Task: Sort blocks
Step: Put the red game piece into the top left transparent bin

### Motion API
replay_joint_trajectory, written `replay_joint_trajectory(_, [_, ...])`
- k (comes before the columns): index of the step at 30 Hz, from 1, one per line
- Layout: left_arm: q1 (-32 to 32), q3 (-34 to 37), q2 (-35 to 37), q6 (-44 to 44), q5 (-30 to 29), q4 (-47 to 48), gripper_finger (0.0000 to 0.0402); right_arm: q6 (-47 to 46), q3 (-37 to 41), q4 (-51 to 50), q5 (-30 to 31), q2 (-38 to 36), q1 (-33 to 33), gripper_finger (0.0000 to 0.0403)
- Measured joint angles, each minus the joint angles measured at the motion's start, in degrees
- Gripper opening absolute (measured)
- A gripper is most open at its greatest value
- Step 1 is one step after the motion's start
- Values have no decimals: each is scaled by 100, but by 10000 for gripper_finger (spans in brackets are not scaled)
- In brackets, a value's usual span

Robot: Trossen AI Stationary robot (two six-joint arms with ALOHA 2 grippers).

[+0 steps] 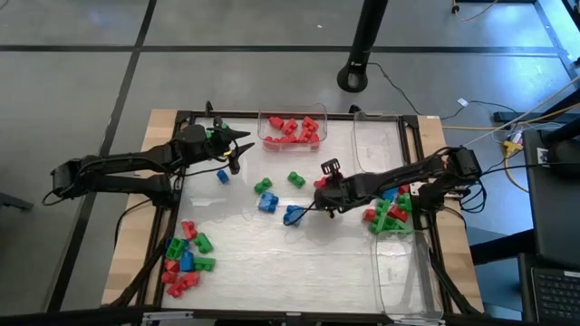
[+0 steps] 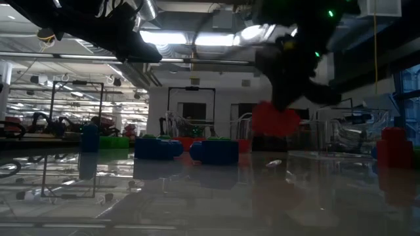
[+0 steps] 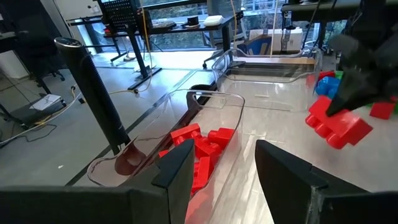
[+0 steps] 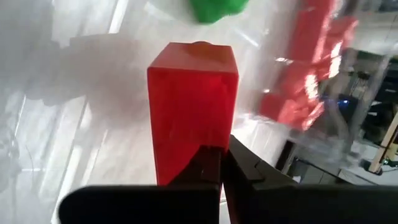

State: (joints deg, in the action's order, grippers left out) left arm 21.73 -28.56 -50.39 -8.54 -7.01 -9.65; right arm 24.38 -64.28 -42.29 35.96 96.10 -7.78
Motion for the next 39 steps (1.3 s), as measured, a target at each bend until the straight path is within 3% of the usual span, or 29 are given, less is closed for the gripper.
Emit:
replay_joint_trajectory(8, [-2,0,0,0,0,0,159,1056,-864,236,141,-107,610,1])
replay_joint_trajectory(14, [0,0,0,0,-1,0,159,2162,-1113,1436,169,-112,1285,1])
replay_joint_trajectory(17, [-1,0,0,0,-1,2,159,2579,-1103,2138,-181,-112,1690,6])
replay_joint_trajectory(25, [-2,0,0,-2,0,4,159,2660,-1103,3363,-1428,85,2536,16])
replay_joint_trajectory(39, [0,0,0,-50,0,4,159,2468,-1098,3753,-1566,478,2929,19])
